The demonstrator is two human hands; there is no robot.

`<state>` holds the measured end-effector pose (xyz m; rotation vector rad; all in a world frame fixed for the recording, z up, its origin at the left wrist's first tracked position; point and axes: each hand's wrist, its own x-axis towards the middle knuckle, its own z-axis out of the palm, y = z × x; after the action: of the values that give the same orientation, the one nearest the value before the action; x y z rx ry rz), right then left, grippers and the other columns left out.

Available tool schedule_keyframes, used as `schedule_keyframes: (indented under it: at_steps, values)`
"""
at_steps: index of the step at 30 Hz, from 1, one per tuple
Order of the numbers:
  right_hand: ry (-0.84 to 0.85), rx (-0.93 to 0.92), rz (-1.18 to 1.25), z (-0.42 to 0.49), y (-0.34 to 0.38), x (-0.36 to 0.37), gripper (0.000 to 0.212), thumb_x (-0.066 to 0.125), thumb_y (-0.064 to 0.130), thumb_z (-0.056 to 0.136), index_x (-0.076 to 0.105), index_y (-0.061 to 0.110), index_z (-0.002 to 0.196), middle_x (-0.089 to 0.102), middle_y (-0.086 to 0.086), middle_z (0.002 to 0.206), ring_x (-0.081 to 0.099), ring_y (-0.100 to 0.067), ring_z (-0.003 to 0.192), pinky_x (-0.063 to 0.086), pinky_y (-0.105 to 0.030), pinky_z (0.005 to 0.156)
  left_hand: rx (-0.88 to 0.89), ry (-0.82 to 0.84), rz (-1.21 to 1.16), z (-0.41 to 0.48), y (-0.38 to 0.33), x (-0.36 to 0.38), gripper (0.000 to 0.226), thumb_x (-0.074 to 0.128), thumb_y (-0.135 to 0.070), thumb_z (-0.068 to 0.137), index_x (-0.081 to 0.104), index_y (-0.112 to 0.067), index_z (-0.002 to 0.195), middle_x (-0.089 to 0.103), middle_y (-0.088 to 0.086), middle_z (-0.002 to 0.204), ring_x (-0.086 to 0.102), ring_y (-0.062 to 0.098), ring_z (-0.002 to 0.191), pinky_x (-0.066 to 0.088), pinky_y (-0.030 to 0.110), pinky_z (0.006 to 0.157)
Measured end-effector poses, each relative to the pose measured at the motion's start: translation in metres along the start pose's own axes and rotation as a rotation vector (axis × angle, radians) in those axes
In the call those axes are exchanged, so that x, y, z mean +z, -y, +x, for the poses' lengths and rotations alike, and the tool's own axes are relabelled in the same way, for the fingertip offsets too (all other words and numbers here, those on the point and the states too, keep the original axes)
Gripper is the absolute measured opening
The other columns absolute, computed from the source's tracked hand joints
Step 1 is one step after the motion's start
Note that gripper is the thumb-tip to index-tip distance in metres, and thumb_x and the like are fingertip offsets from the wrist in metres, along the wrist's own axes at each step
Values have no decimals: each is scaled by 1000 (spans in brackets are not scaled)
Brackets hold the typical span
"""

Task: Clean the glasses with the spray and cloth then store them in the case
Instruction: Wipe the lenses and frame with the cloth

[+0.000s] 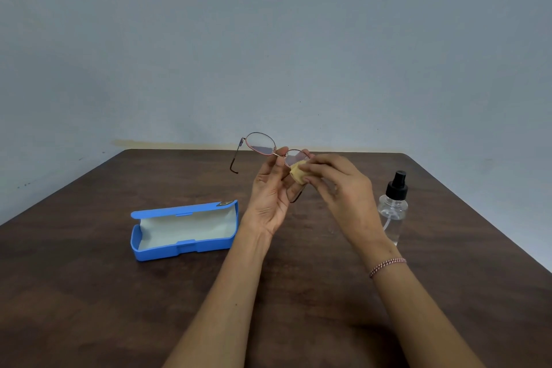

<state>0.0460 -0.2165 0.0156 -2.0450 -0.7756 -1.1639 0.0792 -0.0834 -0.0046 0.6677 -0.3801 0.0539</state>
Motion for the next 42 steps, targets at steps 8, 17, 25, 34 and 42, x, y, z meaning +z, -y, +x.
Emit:
schedule_keyframes:
  at_steps: [8,17,25,34,42]
  values:
    - [-18,92,-17,0,-3,2,17,70,2,81,72,6,97,67,-1,100,61,-9,92,46,-15,86,-30,14,43,0,0,0,20,56,-24,85,60,-17,103,70,17,108,70,24,93,58,29,71]
    - [-132,233,111,2,-5,3,20,70,3,81,73,14,97,59,18,93,60,0,84,48,-10,79,-80,-7,125,5,3,-5,23,55,-22,86,71,-17,102,71,9,104,70,19,91,58,29,68]
    - [-131,317,158,3,-9,3,20,69,4,82,73,16,98,61,21,91,58,7,88,50,-12,77,-52,-12,170,6,5,-5,22,50,-15,92,70,-15,101,73,4,99,70,15,88,58,28,67]
    - [-95,342,221,2,-4,3,18,70,6,82,74,14,97,65,13,91,60,4,88,52,-15,76,-33,-24,119,7,2,-9,22,56,-20,84,70,-17,101,73,4,103,70,14,91,59,28,66]
    - [-104,392,262,2,-5,3,20,69,7,83,73,18,99,65,17,91,61,4,88,49,-12,74,-83,-10,197,5,4,-9,22,56,-21,83,76,-22,92,74,0,96,70,13,85,58,26,62]
